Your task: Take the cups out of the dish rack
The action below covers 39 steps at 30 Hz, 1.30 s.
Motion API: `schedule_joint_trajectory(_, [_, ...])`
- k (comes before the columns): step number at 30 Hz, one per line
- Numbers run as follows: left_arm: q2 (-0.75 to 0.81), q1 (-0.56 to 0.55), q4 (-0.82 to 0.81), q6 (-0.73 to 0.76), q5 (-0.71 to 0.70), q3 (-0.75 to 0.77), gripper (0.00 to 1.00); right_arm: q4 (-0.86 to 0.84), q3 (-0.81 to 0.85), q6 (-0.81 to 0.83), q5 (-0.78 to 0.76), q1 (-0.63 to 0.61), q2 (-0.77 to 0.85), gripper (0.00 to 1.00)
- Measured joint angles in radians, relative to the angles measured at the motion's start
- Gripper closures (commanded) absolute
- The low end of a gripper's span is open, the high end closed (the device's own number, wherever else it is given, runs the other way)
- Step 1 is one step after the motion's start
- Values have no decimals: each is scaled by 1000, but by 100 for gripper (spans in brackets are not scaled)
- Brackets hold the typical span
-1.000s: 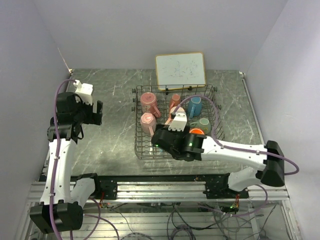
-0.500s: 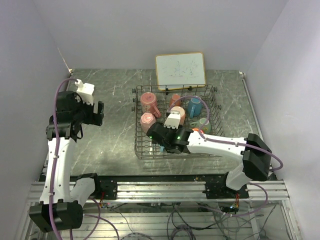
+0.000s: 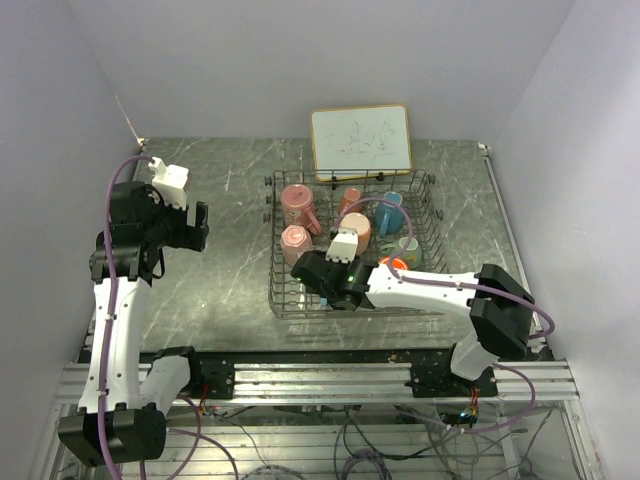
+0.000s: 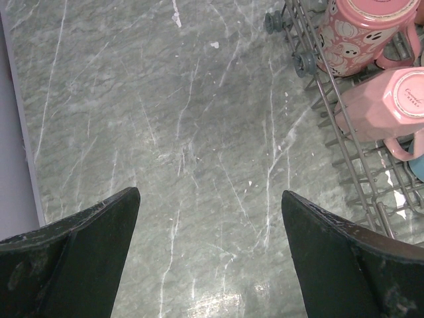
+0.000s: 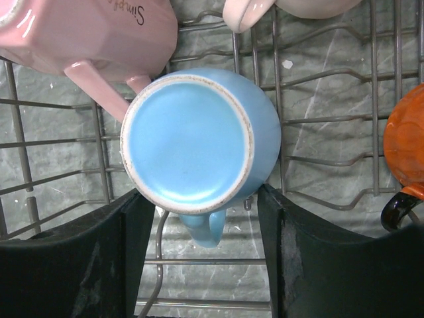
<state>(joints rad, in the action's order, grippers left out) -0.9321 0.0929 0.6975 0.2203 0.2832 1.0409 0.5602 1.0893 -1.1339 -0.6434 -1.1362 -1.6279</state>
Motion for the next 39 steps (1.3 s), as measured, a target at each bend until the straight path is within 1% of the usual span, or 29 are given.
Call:
schedule_joint_trajectory(4, [0,0,7,0,2,0,1,-15,-24,-7,-2,-5,0,45])
schedule_joint_trajectory(9, [0,0,11,1,4,0,1,-28,-48,-1,-21,-14,-1,43])
schedule_joint_trajectory(15, [3,0,13,1,10,0,1,-66,-89,22,-29,-22,0,48])
schedule_joint_trajectory(19, [3,0,14,1,11,0,1,-72,-104,44,-34,-31,0,62])
schedule_joint_trajectory(25, [3,0,19,1,11,0,1,-81,-104,58,-42,-42,0,77])
schedule_joint_trajectory(32, [3,0,34,0,11,8,1,-74,-102,67,-42,-47,5,98])
schedule_joint_trajectory(33, [3,0,34,0,12,11,1,-67,-98,69,-42,-47,8,100])
schedule_joint_trajectory(39, [6,0,34,6,19,14,1,-8,-57,104,-42,-47,77,100])
